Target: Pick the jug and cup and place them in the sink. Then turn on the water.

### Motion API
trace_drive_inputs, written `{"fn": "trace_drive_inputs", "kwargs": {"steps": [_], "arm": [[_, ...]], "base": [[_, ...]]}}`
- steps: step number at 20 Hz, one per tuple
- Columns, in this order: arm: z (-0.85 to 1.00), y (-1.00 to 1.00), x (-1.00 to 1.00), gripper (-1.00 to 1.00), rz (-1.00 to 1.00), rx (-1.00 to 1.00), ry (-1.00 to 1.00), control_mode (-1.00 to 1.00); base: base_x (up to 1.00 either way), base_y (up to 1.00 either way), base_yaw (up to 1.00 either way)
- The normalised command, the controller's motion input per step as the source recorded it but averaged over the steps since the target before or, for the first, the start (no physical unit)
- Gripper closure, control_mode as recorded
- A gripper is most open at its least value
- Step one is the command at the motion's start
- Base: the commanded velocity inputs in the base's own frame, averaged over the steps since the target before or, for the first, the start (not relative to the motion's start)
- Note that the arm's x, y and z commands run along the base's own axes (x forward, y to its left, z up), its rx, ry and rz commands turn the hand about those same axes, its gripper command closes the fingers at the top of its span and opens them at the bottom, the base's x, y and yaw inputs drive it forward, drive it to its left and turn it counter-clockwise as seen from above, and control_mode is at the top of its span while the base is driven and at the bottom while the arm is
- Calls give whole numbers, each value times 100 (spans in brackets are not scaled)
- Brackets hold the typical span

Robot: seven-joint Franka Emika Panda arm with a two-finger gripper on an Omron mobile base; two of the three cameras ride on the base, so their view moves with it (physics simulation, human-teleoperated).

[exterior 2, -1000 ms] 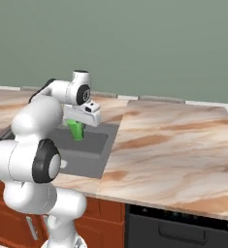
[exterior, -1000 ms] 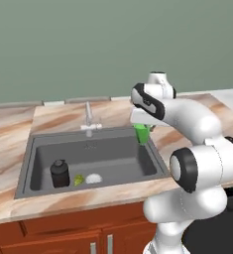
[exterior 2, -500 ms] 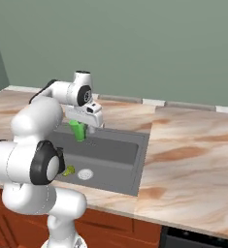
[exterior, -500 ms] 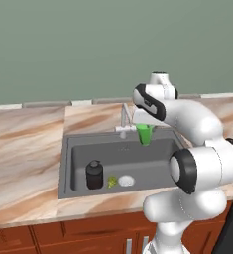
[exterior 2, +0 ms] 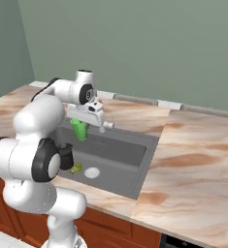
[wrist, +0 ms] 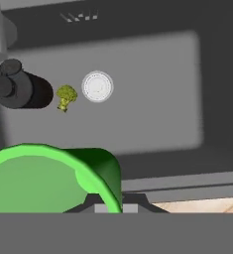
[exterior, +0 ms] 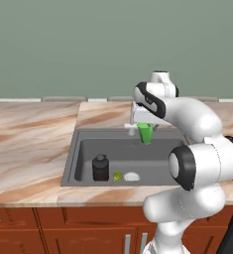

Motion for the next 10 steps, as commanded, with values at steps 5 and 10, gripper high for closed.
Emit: {"fn": "trace_drive_inputs", "kwargs": {"steps": [5,10], "arm": [[0,-55,2,100,3,1,0,-100],[0,-15,0,100,0,0,0,-100]], "base": [[0,0,0],[0,0,0]]}}
